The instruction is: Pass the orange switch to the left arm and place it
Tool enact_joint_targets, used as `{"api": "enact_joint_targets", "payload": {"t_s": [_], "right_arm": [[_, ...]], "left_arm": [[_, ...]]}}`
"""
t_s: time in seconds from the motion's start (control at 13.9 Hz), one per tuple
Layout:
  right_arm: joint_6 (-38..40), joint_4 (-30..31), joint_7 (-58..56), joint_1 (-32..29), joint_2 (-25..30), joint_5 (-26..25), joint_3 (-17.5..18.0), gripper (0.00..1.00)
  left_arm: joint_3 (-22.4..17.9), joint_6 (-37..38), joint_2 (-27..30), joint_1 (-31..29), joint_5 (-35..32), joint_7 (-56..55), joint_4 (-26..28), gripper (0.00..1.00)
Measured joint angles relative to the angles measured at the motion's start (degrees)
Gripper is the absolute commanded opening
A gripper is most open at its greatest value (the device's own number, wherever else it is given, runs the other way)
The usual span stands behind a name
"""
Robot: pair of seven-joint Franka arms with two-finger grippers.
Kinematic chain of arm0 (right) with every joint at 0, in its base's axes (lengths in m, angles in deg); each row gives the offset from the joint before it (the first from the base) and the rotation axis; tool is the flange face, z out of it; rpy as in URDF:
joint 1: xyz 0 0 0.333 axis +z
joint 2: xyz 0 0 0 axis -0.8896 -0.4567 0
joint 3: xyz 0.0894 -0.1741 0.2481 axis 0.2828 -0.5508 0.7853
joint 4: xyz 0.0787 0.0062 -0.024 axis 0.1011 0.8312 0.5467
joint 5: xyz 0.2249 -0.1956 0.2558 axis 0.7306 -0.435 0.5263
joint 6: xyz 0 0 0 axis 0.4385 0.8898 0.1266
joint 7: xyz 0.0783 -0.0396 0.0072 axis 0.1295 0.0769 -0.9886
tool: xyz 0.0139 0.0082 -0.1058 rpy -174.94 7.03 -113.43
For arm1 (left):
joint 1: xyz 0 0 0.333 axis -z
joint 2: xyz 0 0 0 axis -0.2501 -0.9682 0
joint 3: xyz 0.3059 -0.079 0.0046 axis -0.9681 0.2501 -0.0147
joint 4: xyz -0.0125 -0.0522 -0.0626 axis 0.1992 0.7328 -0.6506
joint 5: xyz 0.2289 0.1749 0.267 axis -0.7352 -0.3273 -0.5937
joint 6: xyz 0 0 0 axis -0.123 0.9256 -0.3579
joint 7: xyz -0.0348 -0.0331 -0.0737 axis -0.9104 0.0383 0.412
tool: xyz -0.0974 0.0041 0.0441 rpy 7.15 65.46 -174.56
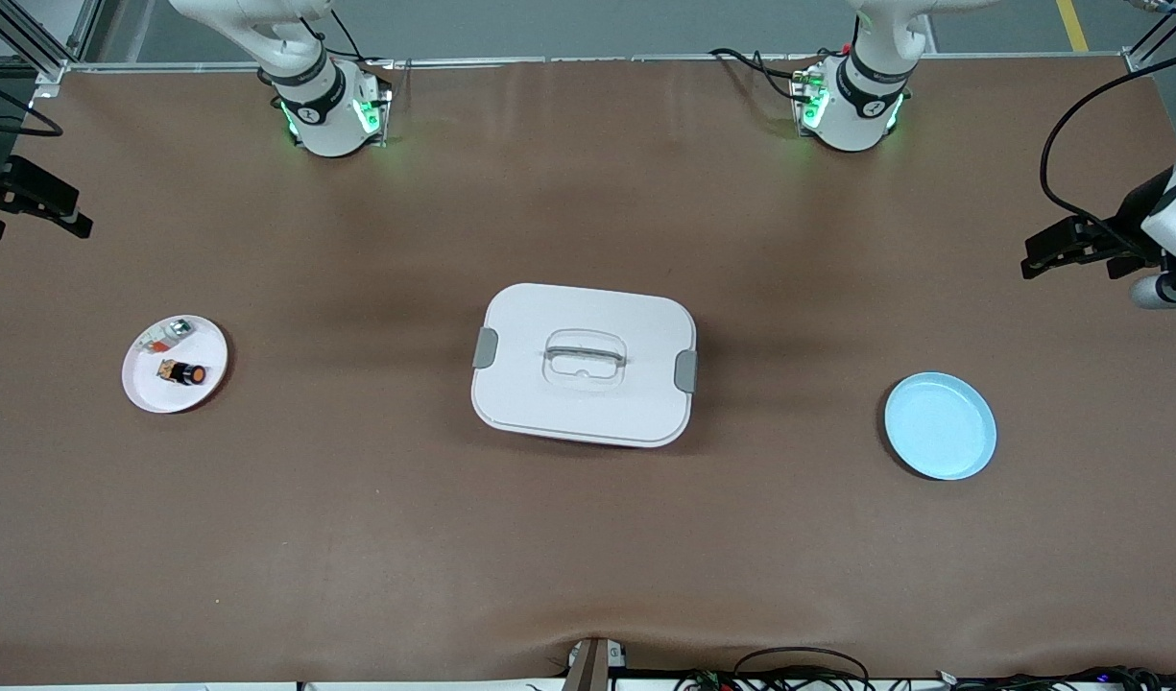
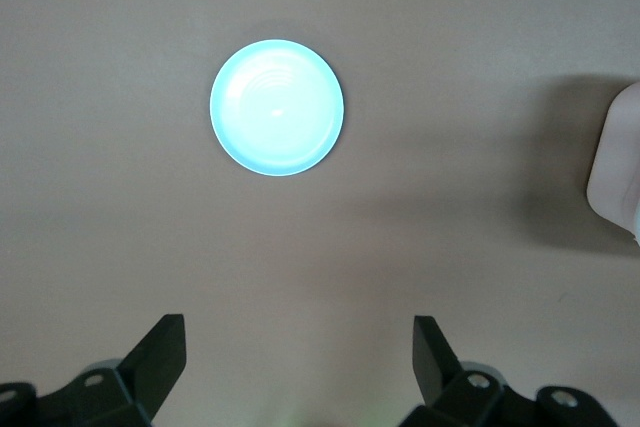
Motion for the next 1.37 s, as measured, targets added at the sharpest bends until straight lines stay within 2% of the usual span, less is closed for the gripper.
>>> {"api": "enact_joint_targets", "payload": {"t_s": [0.29,0.51,0.94,1.37], "right_arm": [[0.0,0.0,0.0,-0.8,-1.5,0.0,-0.1,1.0],[-0.2,0.4,0.0,-1.2,-6.8,0.0,-0.1,1.0],[-6.2,-0.1,-0.1,-4.1,-15.4,0.0,-0.1,1.0],[-7.7,0.0,-0.1,-5.2,-16.8,0.0,-0.1,1.0]], "left_arm": [[0.0,0.0,0.0,0.0,0.0,0.0,0.0,1.0],[0.0,0.0,0.0,0.0,0.0,0.0,0.0,1.0],[0.0,0.0,0.0,0.0,0.0,0.0,-0.1,1.0],[0.0,0.0,0.0,0.0,0.0,0.0,0.0,1.0]]}}
